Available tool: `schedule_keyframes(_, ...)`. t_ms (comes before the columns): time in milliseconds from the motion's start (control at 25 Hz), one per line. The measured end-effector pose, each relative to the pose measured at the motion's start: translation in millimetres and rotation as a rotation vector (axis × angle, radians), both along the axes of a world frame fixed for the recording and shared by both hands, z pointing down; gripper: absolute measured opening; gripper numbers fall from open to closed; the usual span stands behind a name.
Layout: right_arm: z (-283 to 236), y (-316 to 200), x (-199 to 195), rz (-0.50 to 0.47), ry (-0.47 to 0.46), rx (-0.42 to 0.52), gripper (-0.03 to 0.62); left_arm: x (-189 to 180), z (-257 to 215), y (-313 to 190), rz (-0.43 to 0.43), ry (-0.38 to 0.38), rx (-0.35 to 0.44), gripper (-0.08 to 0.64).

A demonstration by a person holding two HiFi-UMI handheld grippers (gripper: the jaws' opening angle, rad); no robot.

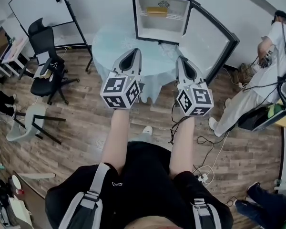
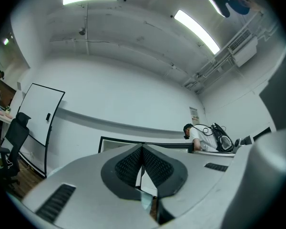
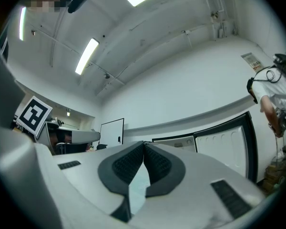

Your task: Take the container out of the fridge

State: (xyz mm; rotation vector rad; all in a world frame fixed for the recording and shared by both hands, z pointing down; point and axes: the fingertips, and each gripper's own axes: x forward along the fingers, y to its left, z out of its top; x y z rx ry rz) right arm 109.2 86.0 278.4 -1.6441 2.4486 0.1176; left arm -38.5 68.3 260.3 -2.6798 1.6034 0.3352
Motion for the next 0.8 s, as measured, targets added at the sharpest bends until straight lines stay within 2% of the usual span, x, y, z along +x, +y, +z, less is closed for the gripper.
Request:
schedule_keyframes(200,2,-38,-26,-0.043,0.016,0.004,0.006,-31,1,-33,-0.054,0.006,0.009,0.009)
schedule_keyframes(360,-1,-72,-42,-0.073,0.045,0.026,0.006,-48,6,-63,-0.164,-0.123,0.054,0.009)
schedule_keyframes(520,4,-111,-50,-0.079,0.034,0.013,0.006,-50,9,-97,-0.128,-0.078,0.039,0.009)
schedule_keyframes(680,22,-153,-62,-0.086,0.052,-0.031,0.006,-54,29,-139,-0.151,-0.134,0.008,0.009)
schedule_keyframes(800,40,-185,-67,-0.099,0.068,-0.078,0.006,-51,50,-171,-0.13,-0.1,-0.051,0.009)
